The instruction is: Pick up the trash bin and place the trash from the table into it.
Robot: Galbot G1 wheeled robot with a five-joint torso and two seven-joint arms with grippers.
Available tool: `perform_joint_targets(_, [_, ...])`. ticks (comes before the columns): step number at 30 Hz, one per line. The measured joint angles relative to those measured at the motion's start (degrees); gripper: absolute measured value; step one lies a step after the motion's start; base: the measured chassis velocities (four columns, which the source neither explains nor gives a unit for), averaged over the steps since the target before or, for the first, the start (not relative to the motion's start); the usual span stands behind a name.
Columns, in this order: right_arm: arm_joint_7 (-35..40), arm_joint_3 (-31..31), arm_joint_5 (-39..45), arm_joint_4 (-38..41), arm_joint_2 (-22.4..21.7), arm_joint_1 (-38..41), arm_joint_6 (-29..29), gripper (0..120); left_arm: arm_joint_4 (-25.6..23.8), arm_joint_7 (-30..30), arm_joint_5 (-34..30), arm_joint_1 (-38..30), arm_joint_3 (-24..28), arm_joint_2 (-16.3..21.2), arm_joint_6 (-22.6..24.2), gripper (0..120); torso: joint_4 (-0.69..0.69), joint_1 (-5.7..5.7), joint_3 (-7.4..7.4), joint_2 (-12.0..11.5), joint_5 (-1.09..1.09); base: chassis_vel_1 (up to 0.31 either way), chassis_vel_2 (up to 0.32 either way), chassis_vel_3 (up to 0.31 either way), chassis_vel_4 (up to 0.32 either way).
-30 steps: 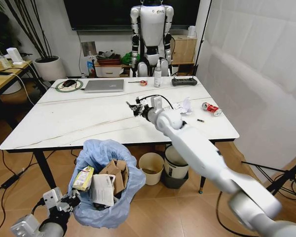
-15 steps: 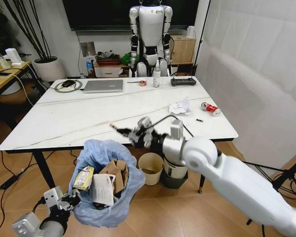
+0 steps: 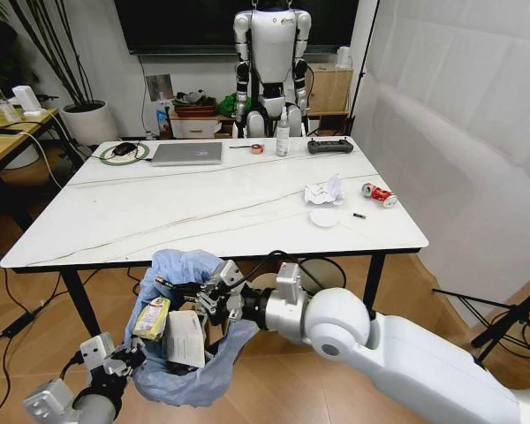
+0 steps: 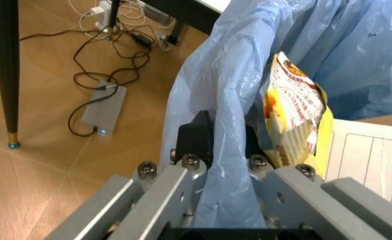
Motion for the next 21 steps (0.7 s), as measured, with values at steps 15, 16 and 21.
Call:
perform_joint_targets(15, [-0.2, 0.7, -1.4, -1.5, -0.2, 0.5, 1.0, 9, 0.0, 0.0, 0.2, -0.1, 0.1, -0.2, 0.0, 1, -0.01, 0.00, 0.00, 0.0, 0.00, 0.000, 0.000, 0.000, 0.000])
perform_joint_targets(16, [-0.2, 0.7, -1.4, -1.5, -0.2, 0.5, 1.0, 9, 0.0, 0.0, 0.2, -0.1, 0.1, -0.2, 0.0, 1, -0.01, 0.00, 0.00, 0.0, 0.00, 0.000, 0.000, 0.000, 0.000])
perform_joint_targets(21, [-0.2, 1.1, -1.7, -1.4, -0.4, 0.2, 1.2, 22, 0.0, 0.0, 0.2, -0.1, 0.1, -0.2, 0.0, 1, -0.01, 0.00, 0.00, 0.0, 0.01, 0.000, 0.000, 0.000, 0.000])
